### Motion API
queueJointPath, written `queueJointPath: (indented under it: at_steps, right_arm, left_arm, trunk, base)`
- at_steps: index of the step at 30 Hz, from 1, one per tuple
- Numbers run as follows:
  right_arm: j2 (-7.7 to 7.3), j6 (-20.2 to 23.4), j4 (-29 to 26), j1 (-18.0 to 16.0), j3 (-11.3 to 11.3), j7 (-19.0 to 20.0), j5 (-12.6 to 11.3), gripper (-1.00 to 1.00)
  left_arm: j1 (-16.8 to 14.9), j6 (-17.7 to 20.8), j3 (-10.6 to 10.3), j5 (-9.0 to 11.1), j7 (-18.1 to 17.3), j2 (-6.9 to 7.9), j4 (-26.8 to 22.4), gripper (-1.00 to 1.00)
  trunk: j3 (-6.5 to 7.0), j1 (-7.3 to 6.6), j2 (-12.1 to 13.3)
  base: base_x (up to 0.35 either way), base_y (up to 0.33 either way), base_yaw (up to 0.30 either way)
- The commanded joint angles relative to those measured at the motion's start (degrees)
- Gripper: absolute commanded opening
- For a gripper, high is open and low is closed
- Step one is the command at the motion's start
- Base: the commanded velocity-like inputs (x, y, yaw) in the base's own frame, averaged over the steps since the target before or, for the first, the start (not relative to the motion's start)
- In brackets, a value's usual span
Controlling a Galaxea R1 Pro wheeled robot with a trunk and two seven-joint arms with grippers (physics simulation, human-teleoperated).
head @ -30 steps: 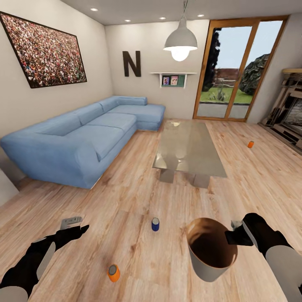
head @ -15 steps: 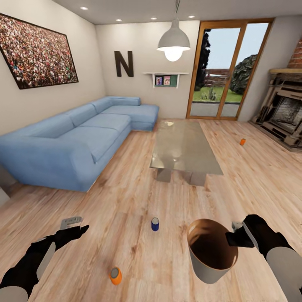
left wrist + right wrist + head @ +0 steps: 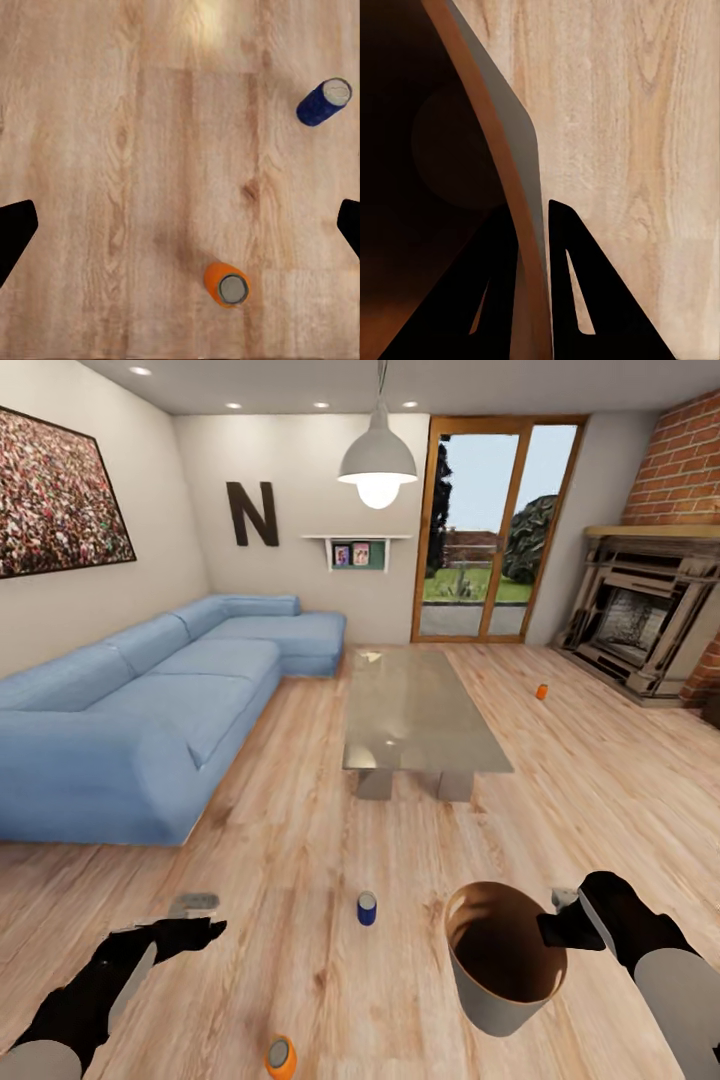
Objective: Put the three can of soda from the living room inside the tash can in the kitchen.
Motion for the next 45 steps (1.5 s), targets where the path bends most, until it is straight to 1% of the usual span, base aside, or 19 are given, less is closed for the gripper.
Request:
queueJointPath:
  at_steps: [1,2,3,4,6,7,9,10,11,13,15,16,18,22,25,30,38,42,45]
  right_arm:
    - [0.01,0.13,0.00,-0.02,-0.06,0.18,-0.72,-1.00]
    - [0.01,0.13,0.00,-0.02,-0.06,0.16,-0.71,-1.00]
    - [0.03,0.13,-0.02,-0.02,-0.04,-0.14,-0.70,-1.00]
    - [0.03,0.13,-0.03,-0.02,-0.04,-0.25,-0.71,-1.00]
    - [0.03,0.13,-0.07,-0.02,-0.08,-1.17,-0.73,-1.00]
    - [0.02,0.15,-0.07,-0.02,-0.09,-1.53,-0.73,-1.00]
    - [-0.08,0.19,-0.08,-0.02,-0.27,-2.93,-0.76,-1.00]
    - [-0.09,0.20,-0.10,-0.02,-0.33,-3.15,-0.77,-1.00]
    - [-0.15,0.21,-0.21,-0.02,-0.48,-3.57,-0.80,-1.00]
    - [-0.33,0.21,-0.37,-0.05,-0.66,-3.79,-0.82,-1.00]
    - [-0.60,0.22,-0.49,-0.07,-0.75,-3.85,-0.82,-1.00]
    - [-1.26,0.39,-0.67,-0.12,-0.83,-3.87,-0.87,-1.00]
    - [-1.74,0.63,-0.75,-0.18,-0.86,-3.86,-0.86,-1.00]
    - [-3.49,1.18,-0.85,-0.40,-0.90,-3.80,-0.66,-1.00]
    - [-4.75,1.33,-0.87,-0.51,-0.91,-3.55,-0.62,-1.00]
    - [-5.25,2.48,-0.93,-0.79,-0.91,-3.27,-0.73,-1.00]
    - [-5.32,4.45,-1.97,-0.96,-0.91,-3.13,-0.89,-1.00]
    - [-5.36,4.83,-3.00,-0.98,-0.91,-3.09,-0.89,-1.00]
    - [-5.72,4.93,-3.41,-0.99,-0.91,-3.08,-0.91,-1.00]
  left_arm:
    - [-0.25,4.14,-2.21,-0.82,1.67,-1.19,-0.10,1.00]
    - [-0.47,6.18,-2.92,-1.06,2.40,-2.06,-0.20,1.00]
    - [-3.88,14.52,-5.02,-2.68,5.52,-6.05,0.16,1.00]
    - [-5.05,16.19,-5.46,-3.32,6.38,-6.83,0.54,1.00]
    - [-9.27,20.23,-6.80,-5.51,9.44,-9.14,4.63,1.00]
    - [-10.04,20.71,-7.00,-5.79,9.91,-9.79,5.94,1.00]
    - [-11.91,21.55,-7.58,-6.54,10.95,-12.64,10.03,1.00]
    - [-12.17,21.66,-7.67,-6.64,11.09,-13.17,10.58,1.00]
    - [-12.67,22.03,-7.84,-6.83,11.35,-14.28,11.56,1.00]
    - [-12.93,22.19,-7.90,-6.89,11.47,-14.86,12.02,1.00]
    - [-13.03,22.21,-7.92,-6.91,11.47,-15.08,12.19,1.00]
    - [-13.11,22.15,-7.90,-6.86,11.37,-15.19,12.23,1.00]
    - [-13.15,22.12,-7.83,-6.74,11.33,-15.18,12.14,1.00]
    - [-13.21,21.54,-7.57,-6.48,11.18,-15.06,12.01,1.00]
    - [-13.33,21.29,-7.34,-6.25,9.76,-14.58,11.98,1.00]
    - [-13.43,21.17,-6.94,-6.15,8.36,-13.58,11.83,1.00]
    - [-13.40,21.14,-6.83,-6.11,8.06,-13.31,11.24,1.00]
    - [-13.39,21.16,-6.82,-6.09,7.97,-13.30,11.13,1.00]
    - [-13.38,21.14,-6.81,-6.12,7.95,-13.34,11.14,1.00]
  trunk:
    - [0.03,0.00,0.00]
    - [0.06,0.00,0.00]
    - [0.08,0.00,0.00]
    - [0.10,0.00,0.00]
    - [0.15,0.00,0.00]
    - [0.18,0.00,0.00]
    - [0.23,0.00,0.00]
    - [0.25,0.00,0.00]
    - [0.27,0.00,0.00]
    - [0.30,0.00,0.00]
    - [0.31,0.00,0.00]
    - [0.32,0.00,0.00]
    - [0.32,0.00,0.00]
    - [0.33,0.00,0.00]
    - [0.33,0.00,0.00]
    - [0.33,0.00,0.00]
    - [0.33,0.00,0.00]
    - [-0.39,0.87,-1.61]
    - [-0.93,1.53,-2.81]
  base:
    - [0.243,0.246,-0.249]
    - [0.246,0.243,-0.249]
    - [0.260,0.229,-0.249]
    - [0.263,0.225,-0.249]
    - [0.269,0.218,-0.249]
    - [0.253,0.198,-0.249]
    - [0.145,0.113,-0.247]
    - [0.090,0.070,-0.243]
    - [0.046,0.036,-0.203]
    - [0.030,0.024,-0.140]
    - [0.017,0.013,-0.079]
    - [0.008,0.006,-0.036]
    - [0.006,0.004,-0.026]
    - [0.002,0.001,-0.009]
    - [0.000,0.000,-0.002]
    - [0.000,0.000,0.000]
    - [0.000,0.000,0.000]
    - [0.000,0.000,0.000]
    - [0.000,0.000,0.000]
